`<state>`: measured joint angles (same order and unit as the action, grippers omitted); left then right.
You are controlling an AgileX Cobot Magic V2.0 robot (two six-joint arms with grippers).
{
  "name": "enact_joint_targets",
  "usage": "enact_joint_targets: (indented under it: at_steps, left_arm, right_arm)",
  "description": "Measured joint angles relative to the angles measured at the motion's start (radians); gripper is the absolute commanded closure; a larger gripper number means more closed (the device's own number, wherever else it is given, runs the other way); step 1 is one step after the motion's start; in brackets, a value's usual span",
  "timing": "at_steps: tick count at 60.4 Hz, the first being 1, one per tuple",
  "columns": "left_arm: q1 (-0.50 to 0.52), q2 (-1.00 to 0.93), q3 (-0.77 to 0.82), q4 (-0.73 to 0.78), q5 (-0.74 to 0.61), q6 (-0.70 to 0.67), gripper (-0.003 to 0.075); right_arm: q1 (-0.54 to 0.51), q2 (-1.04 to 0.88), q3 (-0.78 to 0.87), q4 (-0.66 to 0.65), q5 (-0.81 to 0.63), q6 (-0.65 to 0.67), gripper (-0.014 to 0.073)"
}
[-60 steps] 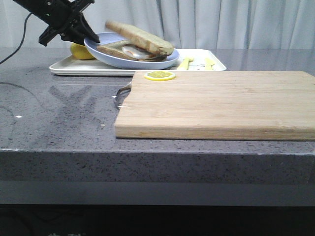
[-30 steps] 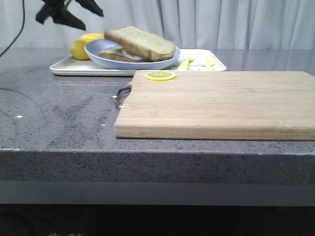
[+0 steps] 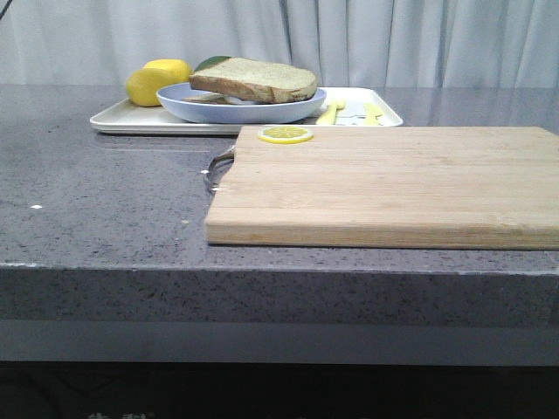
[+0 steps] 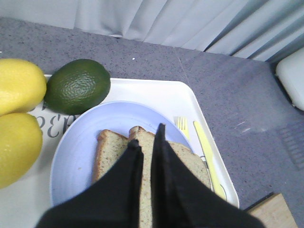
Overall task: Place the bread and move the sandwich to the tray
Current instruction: 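Release the plate and raise the left gripper away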
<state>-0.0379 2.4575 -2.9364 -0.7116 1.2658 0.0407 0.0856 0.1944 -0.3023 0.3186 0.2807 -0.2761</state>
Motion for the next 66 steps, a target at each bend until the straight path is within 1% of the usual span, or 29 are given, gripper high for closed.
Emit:
enact_joint_targets:
  at_steps: [5,11,14,19,22,29,32,36,41,48,53,59,66]
  left_arm:
    - [-0.008,-0.015,0.000,0.004,0.000,0.009,0.0739]
    - [-0.015,-0.050,0.000,0.048,0.007,0.015,0.0739]
    - [-0.019,-0.073,0.000,0.112,0.006,0.015,0.0739]
    - [-0.039,-0.123,0.000,0.273,0.006,0.015,0.0739]
    - [-0.051,-0.149,0.000,0.343,0.007,0.008,0.0739]
    - [-0.081,-0.206,0.003,0.441,0.008,0.002,0.0739]
    - [-0.094,-0.235,0.035,0.479,0.008,-0.001,0.0739]
    - [-0.119,-0.288,0.138,0.576,0.008,0.000,0.0739]
    - [-0.146,-0.346,0.318,0.693,0.008,0.000,0.0739]
    - [-0.158,-0.433,0.565,0.797,0.008,0.000,0.0739]
    - [-0.143,-0.501,0.736,0.820,0.007,-0.002,0.0739]
    - [-0.110,-0.590,0.923,0.812,-0.006,-0.010,0.0739]
    - [-0.046,-0.713,1.152,0.772,-0.103,-0.012,0.0739]
  right_arm:
    - [0.000,0.000,0.000,0.000,0.000,0.000,0.0679]
    - [0.000,0.000,0.000,0.000,0.000,0.000,0.0679]
    - [0.000,0.000,0.000,0.000,0.000,0.000,0.0679]
    - [0.000,0.000,0.000,0.000,0.000,0.000,0.0679]
    - [0.000,0.000,0.000,0.000,0.000,0.000,0.0679]
    - [0.000,0.000,0.000,0.000,0.000,0.000,0.0679]
    - [0.000,0.000,0.000,0.000,0.000,0.000,0.0679]
    - [0.000,0.000,0.000,0.000,0.000,0.000,0.0679]
    - [0.000,0.000,0.000,0.000,0.000,0.000,0.0679]
    - [0.000,0.000,0.000,0.000,0.002,0.000,0.0679]
    - [0.000,0.000,0.000,0.000,0.009,0.000,0.0679]
    - [0.000,0.000,0.000,0.000,0.021,0.000,0.0679]
    - [0.000,0.000,0.000,0.000,0.027,0.000,0.0679]
